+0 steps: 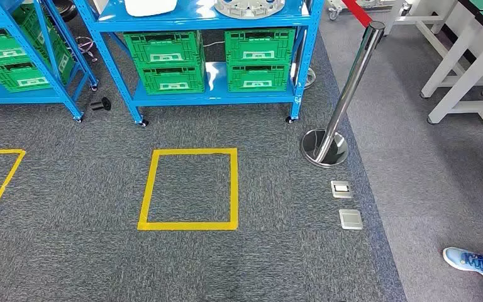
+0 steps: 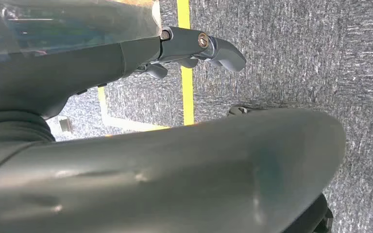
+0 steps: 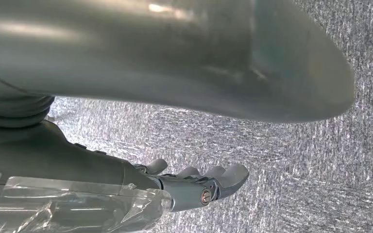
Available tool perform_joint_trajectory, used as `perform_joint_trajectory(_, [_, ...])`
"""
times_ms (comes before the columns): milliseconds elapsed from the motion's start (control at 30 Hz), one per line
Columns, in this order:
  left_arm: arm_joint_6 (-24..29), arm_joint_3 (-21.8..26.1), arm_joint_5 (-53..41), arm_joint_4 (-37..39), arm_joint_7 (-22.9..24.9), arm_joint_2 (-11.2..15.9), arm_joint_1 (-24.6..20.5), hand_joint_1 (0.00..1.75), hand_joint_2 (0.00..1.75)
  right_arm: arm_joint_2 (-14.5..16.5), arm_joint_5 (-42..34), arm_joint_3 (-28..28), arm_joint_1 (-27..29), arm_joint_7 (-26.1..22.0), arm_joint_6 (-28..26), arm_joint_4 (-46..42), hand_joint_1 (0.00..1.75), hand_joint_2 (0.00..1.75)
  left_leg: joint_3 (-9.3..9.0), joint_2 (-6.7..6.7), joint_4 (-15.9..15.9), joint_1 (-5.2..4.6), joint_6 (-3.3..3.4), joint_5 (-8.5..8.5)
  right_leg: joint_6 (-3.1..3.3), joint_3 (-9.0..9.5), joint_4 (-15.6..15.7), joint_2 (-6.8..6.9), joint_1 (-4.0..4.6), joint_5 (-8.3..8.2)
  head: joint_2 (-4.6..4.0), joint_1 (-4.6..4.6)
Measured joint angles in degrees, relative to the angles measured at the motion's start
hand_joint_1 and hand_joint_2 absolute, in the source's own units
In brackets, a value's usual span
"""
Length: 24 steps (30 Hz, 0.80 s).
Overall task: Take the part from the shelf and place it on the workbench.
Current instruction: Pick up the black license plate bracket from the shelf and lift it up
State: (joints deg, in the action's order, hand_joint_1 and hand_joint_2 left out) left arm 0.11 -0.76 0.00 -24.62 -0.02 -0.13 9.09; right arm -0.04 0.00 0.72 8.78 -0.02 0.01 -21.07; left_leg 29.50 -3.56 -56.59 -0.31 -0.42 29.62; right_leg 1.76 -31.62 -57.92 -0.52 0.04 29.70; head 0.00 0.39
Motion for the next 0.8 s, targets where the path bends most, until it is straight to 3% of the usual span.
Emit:
perform_joint_trajectory(133, [0.0, -0.02, 0.0, 0.09, 0.0, 0.01, -0.04, 0.0, 0.0, 0.01, 0.0, 0.0, 0.05, 0.0, 0.01, -0.08, 0.0, 0.0, -0.04, 0.01, -0.15, -0.02, 0.07, 0.06, -0.1, -0.04, 0.15, -0.09, -0.14, -0.06, 0.0, -0.01])
perform_joint_trajectory(200, [0.0, -0.02, -0.01, -0.07, -0.01, 0.09, -0.43, 0.0, 0.0, 0.12, 0.0, 0.0, 0.56, -0.02, 0.01, 0.07, 0.0, 0.0, -0.23, 0.09, 0.0, -0.17, 0.63, -0.05, -0.54, 0.02, 0.65, -0.35, -0.29, -0.32, 0.0, -0.17])
perform_joint_trajectory(300, [0.0, -0.02, -0.02, -2.19, -0.18, 0.0, -3.18, 0.0, 0.0, 0.11, 0.0, 0.0, 3.21, 0.05, -0.01, 1.82, 0.0, 0.0, -1.63, -0.04, 3.16, 0.57, 1.28, -1.56, -1.14, 0.04, 0.05, -0.09, -0.13, 0.32, 0.0, -0.6])
perform_joint_trajectory(333, [0.0, -0.02, -0.02, -3.27, -0.26, -0.04, -4.63, 0.0, 0.0, 0.08, 0.0, 0.0, 4.45, 0.11, -0.01, 2.82, 0.0, 0.0, -2.05, -0.28, 4.04, 0.95, 1.24, -2.0, -1.36, -0.95, -2.09, 0.02, -0.18, 1.54, 0.0, -0.4])
perform_joint_trajectory(433, [0.0, 0.01, -0.01, -6.29, -0.32, 0.0, -8.26, 0.0, 0.0, 0.0, 0.0, 0.0, 7.93, 0.22, -0.01, 6.0, 0.0, 0.0, -2.39, -0.85, 4.14, 1.4, 0.72, -1.83, -2.61, -6.49, -12.05, 0.05, -1.0, 5.63, 0.0, 0.57])
perform_joint_trajectory(467, [0.0, 0.02, 0.0, -6.91, -0.31, 0.01, -8.77, 0.0, 0.0, -0.09, 0.0, -0.01, 8.65, 0.25, -0.02, 6.68, 0.0, 0.0, -2.49, -0.89, 3.92, 1.6, 0.33, -1.54, -3.08, -7.37, -13.26, 0.09, -1.37, 5.46, 0.0, 0.71])
perform_joint_trajectory(500, [0.0, 0.02, 0.0, -7.24, -0.28, 0.02, -8.89, 0.0, 0.0, -0.18, 0.0, -0.01, 8.93, 0.25, -0.02, 7.05, 0.0, 0.0, -2.59, -0.89, 3.6, 1.92, -0.17, -1.17, -3.57, -7.1, -12.15, 0.12, -1.73, 4.14, 0.0, 0.75])
perform_joint_trajectory(567, [0.01, 0.03, 0.0, -7.27, -0.17, 0.04, -7.98, 0.0, 0.0, -0.19, 0.0, -0.01, 8.06, 0.2, -0.02, 7.07, 0.0, 0.0, -2.63, -0.66, 2.49, 2.62, -1.39, -0.08, -4.61, -4.14, -5.74, 0.07, -2.46, 0.41, 0.0, 0.95])
perform_joint_trajectory(600, [0.01, 0.05, 0.0, -6.99, -0.1, 0.11, -7.01, 0.0, 0.0, -0.08, 0.0, 0.0, 7.0, 0.12, -0.01, 6.73, 0.0, 0.0, -2.47, -0.44, 1.84, 2.78, -1.99, 0.71, -4.7, -2.65, -2.87, -0.1, -2.71, -0.68, -0.01, 1.41])
perform_joint_trajectory(633, [0.01, 0.06, 0.01, -6.43, -0.03, 0.15, -5.72, 0.0, 0.0, 0.03, 0.0, -0.01, 5.7, 0.06, 0.0, 6.13, 0.0, 0.0, -2.39, -0.19, 1.4, 2.76, -2.45, 1.39, -4.25, -1.68, -1.34, -0.19, -2.87, -1.0, -0.01, 1.7])
perform_joint_trajectory(700, [-0.02, 0.03, 0.02, -4.61, 0.1, 0.1, -2.73, 0.0, 0.0, 0.18, 0.0, -0.01, 2.65, -0.08, 0.02, 4.26, 0.0, 0.0, -2.5, 0.06, 1.18, 2.59, -3.06, 2.2, -2.59, -1.32, -1.29, -0.2, -2.78, -0.38, -0.01, 1.53])
perform_joint_trajectory(733, [-0.02, 0.01, 0.02, -3.43, 0.16, 0.01, -1.06, 0.0, 0.0, 0.22, 0.0, -0.01, 0.99, -0.1, 0.02, 3.06, 0.0, 0.0, -2.77, 0.1, 1.27, 2.66, -3.29, 2.28, -1.81, -1.31, -1.51, -0.07, -2.72, -0.15, -0.01, 1.0])
perform_joint_trajectory(800, [0.0, -0.01, 0.03, -0.68, 0.25, 0.0, 2.35, 0.0, 0.0, 0.33, 0.0, -0.01, -2.37, -0.14, 0.03, 0.2, 0.0, 0.0, -2.26, 0.95, -0.48, 2.83, -3.62, 3.32, -0.92, -1.11, -1.54, 0.06, -2.53, 0.17, 0.0, 0.15])
